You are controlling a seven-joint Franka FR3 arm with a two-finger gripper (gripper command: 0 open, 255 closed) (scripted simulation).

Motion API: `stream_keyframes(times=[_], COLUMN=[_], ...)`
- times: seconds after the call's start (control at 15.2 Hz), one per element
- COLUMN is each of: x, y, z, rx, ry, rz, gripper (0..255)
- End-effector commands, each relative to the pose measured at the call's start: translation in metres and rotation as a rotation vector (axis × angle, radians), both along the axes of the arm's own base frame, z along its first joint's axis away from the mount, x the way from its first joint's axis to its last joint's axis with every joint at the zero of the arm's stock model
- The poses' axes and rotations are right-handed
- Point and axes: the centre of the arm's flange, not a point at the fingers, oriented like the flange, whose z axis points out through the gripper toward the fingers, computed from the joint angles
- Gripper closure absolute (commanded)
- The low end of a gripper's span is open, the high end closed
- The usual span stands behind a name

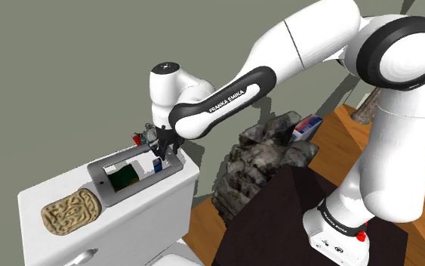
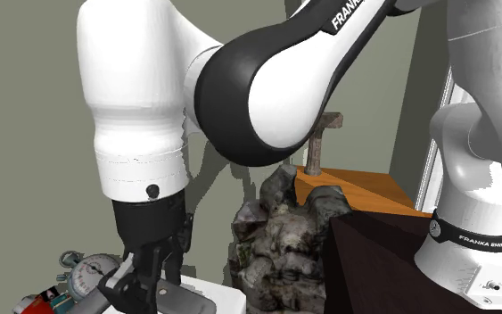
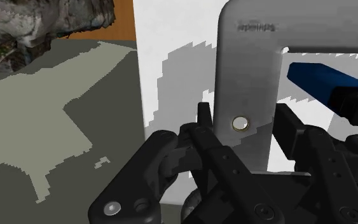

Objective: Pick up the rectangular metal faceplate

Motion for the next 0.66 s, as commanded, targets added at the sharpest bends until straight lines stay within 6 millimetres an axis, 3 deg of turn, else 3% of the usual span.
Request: stream_keyframes(times=[0.0,0.46,0.59], x=[0.0,0.0,0.0], y=[0.0,0.0,0.0], z=[0.01,0.047,0.048], rx=[0.0,0.0,0.0], ry=[0.0,0.0,0.0], rz=[0.0,0.0,0.0], gripper=[255,255,255])
